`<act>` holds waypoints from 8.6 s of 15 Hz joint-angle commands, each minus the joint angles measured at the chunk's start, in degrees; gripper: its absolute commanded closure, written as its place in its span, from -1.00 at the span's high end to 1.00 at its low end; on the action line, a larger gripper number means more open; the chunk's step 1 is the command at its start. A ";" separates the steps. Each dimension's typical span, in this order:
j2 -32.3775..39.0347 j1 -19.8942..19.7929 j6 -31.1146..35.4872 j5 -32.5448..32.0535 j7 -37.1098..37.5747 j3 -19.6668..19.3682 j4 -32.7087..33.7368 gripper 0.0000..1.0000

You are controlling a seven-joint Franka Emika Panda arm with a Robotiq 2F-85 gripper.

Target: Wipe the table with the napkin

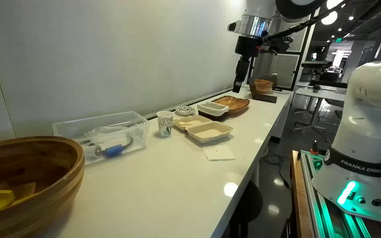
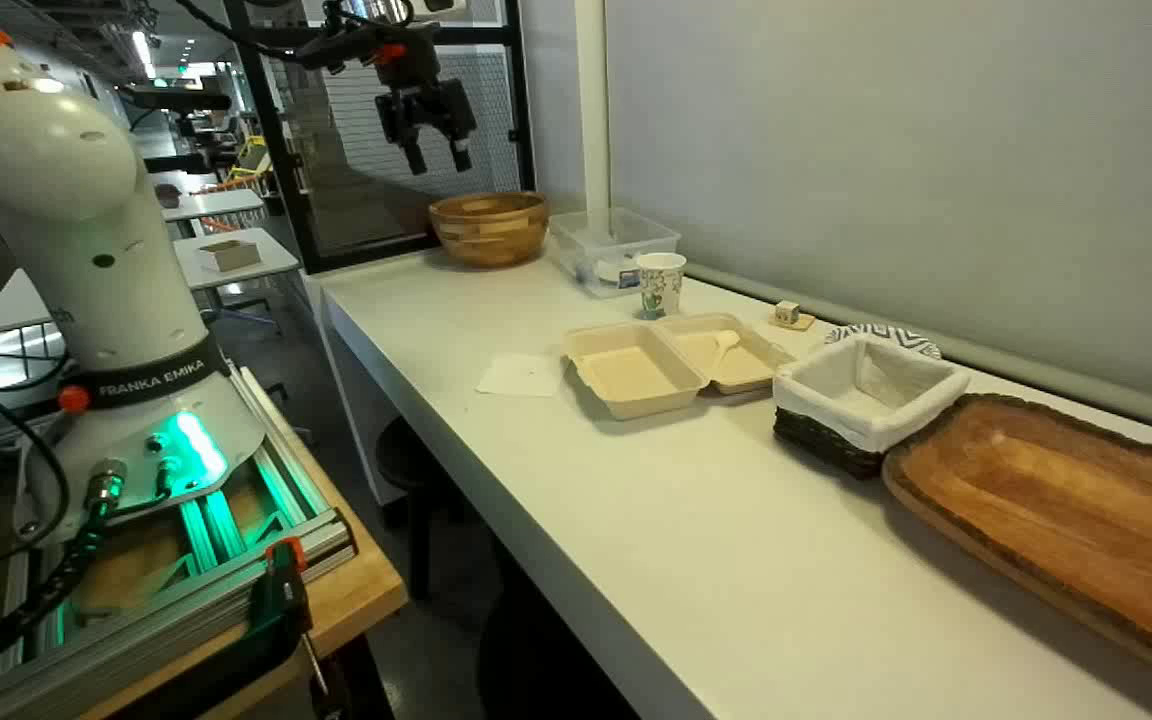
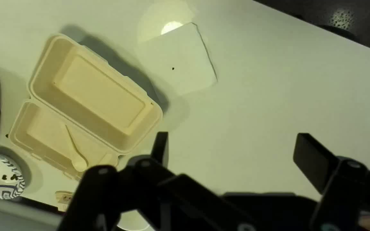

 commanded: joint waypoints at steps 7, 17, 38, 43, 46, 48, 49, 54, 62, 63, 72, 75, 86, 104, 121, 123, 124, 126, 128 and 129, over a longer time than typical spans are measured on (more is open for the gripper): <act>5.59 -0.21 3.64 1.57 0.00 -3.27 0.00 1.00; 30.78 -0.06 21.10 12.41 -6.31 -11.63 -0.36 1.00; 48.88 -3.70 42.48 10.39 2.68 -6.39 0.16 1.00; 54.28 -6.16 49.28 10.87 2.09 -4.59 0.17 0.91; 56.57 -7.88 52.82 10.28 2.03 -3.09 0.36 0.65; 58.25 -7.36 54.83 9.07 2.52 -3.86 0.56 0.58; 59.01 -6.93 55.65 8.56 2.62 -4.35 0.70 0.60; 61.58 -5.02 57.20 6.40 2.45 -6.48 1.47 0.20; 61.34 0.04 55.75 4.52 3.03 -7.96 1.33 -1.00; 61.73 1.49 55.70 4.36 3.11 -8.43 1.53 -1.00; 71.37 18.92 53.49 2.76 5.10 -17.30 15.84 -1.00; 72.42 18.49 50.32 2.83 6.46 -15.83 21.80 -1.00; 70.94 12.52 47.48 1.81 8.08 -8.05 25.72 -1.00; 81.84 25.10 47.76 -11.00 8.20 -16.26 37.83 -1.00; 77.57 23.76 28.20 -13.73 11.71 -10.34 39.41 -1.00; 77.44 18.78 26.05 -12.13 9.09 -6.18 39.90 -1.00; 77.87 15.96 26.38 -10.95 7.22 -3.67 40.32 -1.00; 78.82 12.19 27.20 -8.82 6.07 -0.39 40.96 -1.00; 78.30 9.93 26.66 -7.46 5.62 1.43 40.97 -0.50; 77.38 9.72 27.02 -7.46 6.14 1.48 40.74 -0.48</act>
